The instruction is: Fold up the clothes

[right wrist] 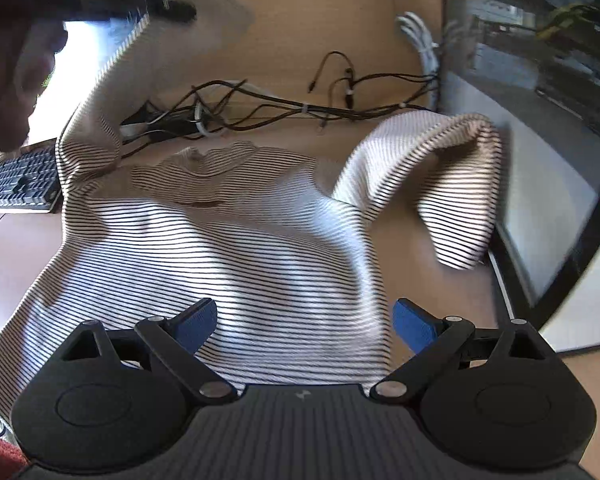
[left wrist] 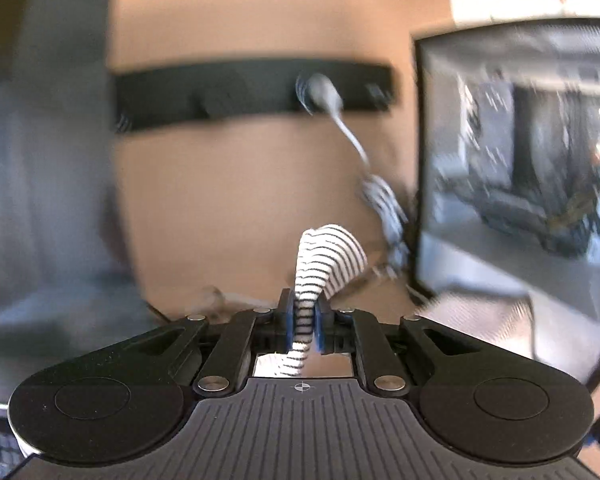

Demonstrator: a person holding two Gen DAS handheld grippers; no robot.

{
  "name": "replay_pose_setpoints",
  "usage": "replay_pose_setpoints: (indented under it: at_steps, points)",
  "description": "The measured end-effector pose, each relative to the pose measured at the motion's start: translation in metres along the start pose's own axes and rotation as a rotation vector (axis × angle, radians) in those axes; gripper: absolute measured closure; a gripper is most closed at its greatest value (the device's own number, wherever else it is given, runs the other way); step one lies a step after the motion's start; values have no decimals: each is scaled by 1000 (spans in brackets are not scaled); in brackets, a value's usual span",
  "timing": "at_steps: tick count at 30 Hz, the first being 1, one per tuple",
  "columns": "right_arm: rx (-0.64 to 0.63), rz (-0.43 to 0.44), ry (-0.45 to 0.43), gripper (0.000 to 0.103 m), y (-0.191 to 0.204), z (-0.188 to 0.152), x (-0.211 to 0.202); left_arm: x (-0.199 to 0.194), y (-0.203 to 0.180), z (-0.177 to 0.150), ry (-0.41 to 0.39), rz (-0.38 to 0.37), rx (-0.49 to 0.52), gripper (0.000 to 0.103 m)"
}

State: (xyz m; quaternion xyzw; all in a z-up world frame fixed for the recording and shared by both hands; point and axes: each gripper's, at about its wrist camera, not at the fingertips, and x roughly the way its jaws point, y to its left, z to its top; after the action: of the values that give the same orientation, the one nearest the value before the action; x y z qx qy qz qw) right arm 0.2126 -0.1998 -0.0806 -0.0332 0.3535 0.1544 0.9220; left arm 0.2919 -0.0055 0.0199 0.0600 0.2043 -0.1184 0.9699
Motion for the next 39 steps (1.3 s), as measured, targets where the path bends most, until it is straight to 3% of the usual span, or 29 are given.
replay_pose_setpoints:
  at_steps: [2, 6, 10, 13, 15, 16, 18, 20, 23, 26, 29, 33, 35, 39]
  points:
    - [13, -14, 3, 8, -4, -2, -2, 16, -7, -8, 52, -26, -1, 82]
    - [29, -31, 8, 8, -10, -2, -5, 25, -16, -18, 109, -85, -29, 58]
    - [35, -24, 12, 8, -8, 1, -3, 11, -19, -31, 131, -113, -20, 48]
    - [26, 3, 6, 8, -4, 6, 1, -2, -10, -56, 200, -121, -60, 45]
    - [18, 27, -7, 9, -1, 14, 5, -8, -3, -77, 260, -124, -98, 37]
    - [14, 45, -14, 11, 0, 19, 7, -13, 1, -90, 296, -124, -122, 34]
    - [7, 87, -21, 31, 4, 33, 14, -20, 10, -111, 361, -119, -175, 24]
    - [7, 133, -12, 37, 7, 51, 28, -25, 23, -130, 416, -103, -238, 22]
    - [-34, 186, -24, 37, 23, 77, 51, -30, 42, -145, 449, -90, -342, 16]
    - [-55, 253, -21, 37, 47, 99, 77, -39, 54, -152, 433, -124, -422, 7]
    - [-66, 285, 26, 37, 71, 115, 111, -48, 54, -155, 424, -128, -419, 6]
    - [-70, 233, 129, 36, 86, 116, 158, -57, 51, -157, 424, -105, -389, 6]
    - [-171, 176, 77, 36, 96, 115, 168, -61, 54, -156, 428, -94, -386, 6]
    - [-258, 124, 32, 17, 100, 125, 189, -63, 58, -155, 439, -78, -377, 6]
